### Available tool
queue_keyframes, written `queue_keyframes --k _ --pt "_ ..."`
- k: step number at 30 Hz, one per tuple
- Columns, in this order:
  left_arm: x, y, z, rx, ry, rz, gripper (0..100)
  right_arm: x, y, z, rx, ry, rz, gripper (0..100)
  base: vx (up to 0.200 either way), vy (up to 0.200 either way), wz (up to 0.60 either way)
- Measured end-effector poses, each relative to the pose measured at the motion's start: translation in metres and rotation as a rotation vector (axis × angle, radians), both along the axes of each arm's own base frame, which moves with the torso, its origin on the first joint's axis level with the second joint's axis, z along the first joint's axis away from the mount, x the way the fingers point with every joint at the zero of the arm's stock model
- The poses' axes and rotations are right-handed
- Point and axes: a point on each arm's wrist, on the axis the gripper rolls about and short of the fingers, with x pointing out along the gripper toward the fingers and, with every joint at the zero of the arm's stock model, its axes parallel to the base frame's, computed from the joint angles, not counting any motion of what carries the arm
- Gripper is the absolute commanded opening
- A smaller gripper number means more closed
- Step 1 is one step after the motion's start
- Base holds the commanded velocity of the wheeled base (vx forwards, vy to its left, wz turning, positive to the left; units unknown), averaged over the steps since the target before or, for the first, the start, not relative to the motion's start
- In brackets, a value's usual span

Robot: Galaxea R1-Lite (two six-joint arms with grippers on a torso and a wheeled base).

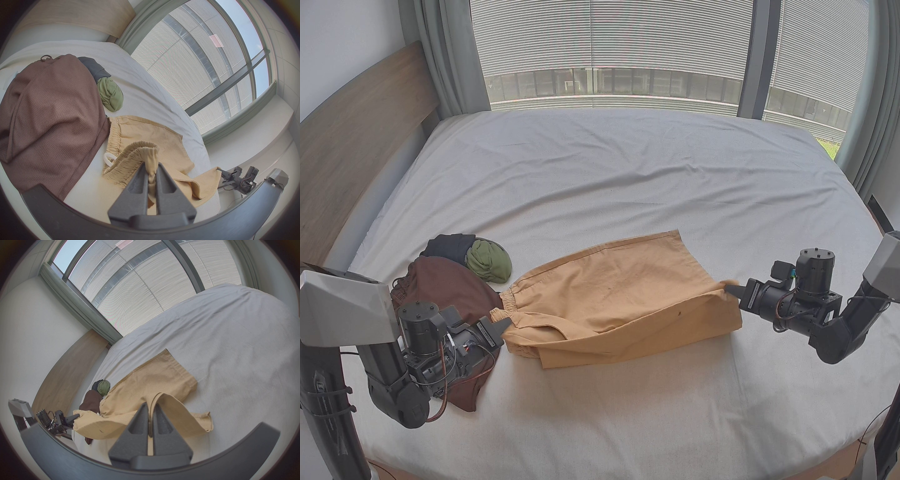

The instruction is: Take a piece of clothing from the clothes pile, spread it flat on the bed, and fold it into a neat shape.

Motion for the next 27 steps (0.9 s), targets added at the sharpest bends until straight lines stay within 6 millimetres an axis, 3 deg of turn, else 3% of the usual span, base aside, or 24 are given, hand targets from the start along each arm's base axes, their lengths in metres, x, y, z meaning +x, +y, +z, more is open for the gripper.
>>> queue_keyframes --k 19,27 --pt "0.012 -0.003 -0.007 -0.017 -0.002 0.062 0 0.057 0.012 0.053 0.011 -0.064 0.001 0 0.0 0.0 0.0" --pt "0.02 -0.003 -0.006 -0.03 -0.017 0.087 0 0.081 0.017 0.065 0.01 -0.076 0.003 0 0.0 0.0 0.0"
